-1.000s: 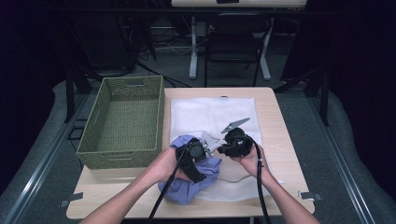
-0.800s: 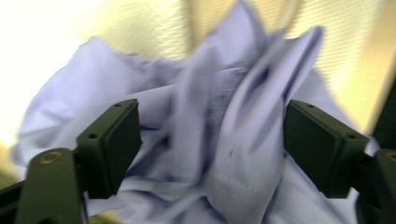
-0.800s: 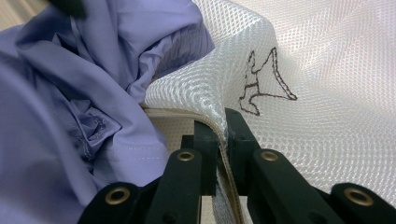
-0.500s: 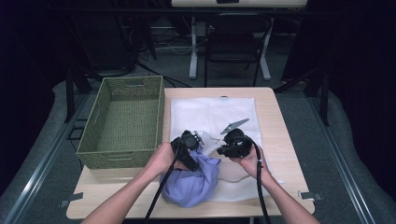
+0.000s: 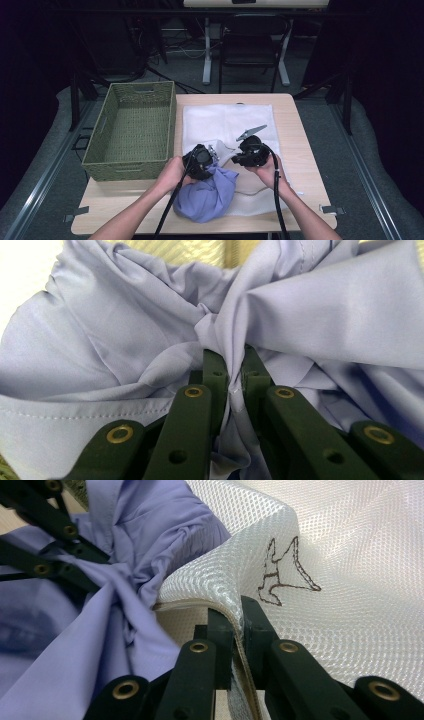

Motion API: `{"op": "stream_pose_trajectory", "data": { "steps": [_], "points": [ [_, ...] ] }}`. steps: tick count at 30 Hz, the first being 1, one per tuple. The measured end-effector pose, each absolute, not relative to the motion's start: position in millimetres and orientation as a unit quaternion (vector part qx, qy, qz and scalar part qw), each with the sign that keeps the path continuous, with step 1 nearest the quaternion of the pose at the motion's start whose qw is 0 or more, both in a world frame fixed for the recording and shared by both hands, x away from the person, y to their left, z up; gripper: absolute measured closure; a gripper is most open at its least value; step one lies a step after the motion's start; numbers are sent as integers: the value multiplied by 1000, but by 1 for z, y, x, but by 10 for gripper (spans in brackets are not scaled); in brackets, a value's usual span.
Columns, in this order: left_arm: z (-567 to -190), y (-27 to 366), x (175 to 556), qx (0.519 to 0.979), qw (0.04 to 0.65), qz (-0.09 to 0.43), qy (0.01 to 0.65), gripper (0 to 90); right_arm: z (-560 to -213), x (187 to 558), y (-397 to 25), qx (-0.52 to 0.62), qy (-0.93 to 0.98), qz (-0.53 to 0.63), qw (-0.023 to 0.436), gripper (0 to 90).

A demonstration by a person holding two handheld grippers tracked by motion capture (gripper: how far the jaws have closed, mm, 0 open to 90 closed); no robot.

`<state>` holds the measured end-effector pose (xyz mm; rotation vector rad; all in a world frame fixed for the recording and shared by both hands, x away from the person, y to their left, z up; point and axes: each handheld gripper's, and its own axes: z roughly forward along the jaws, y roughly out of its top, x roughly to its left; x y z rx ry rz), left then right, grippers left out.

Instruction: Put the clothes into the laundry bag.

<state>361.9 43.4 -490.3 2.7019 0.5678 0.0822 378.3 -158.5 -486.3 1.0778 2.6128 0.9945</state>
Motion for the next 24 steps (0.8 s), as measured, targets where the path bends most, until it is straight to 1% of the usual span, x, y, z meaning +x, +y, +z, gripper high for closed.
{"op": "stream_pose_trajectory", "data": {
  "steps": [4, 10, 15, 19, 21, 22, 24],
  "points": [
    [-485, 44, 359, 960, 203, 21, 193, 855, -485, 379, -161, 357, 869, 333, 77, 859],
    [-483, 44, 355, 955, 228, -13, 187, 856, -483, 379, -162, 360, 866, 337, 79, 859],
    [-485, 34, 348, 949, 257, -47, 177, 856, -479, 379, -160, 372, 858, 346, 82, 859],
    [-484, 21, 346, 944, 273, -43, 178, 857, -473, 376, -159, 371, 853, 357, 89, 860],
    [-483, 20, 349, 928, 307, -36, 210, 857, -469, 374, -159, 373, 847, 367, 88, 860],
    [-482, 20, 350, 923, 313, -34, 221, 857, -467, 374, -160, 370, 847, 371, 88, 860],
    [-481, 19, 352, 915, 324, -11, 242, 857, -465, 373, -161, 370, 845, 375, 89, 860]
  ]
}}
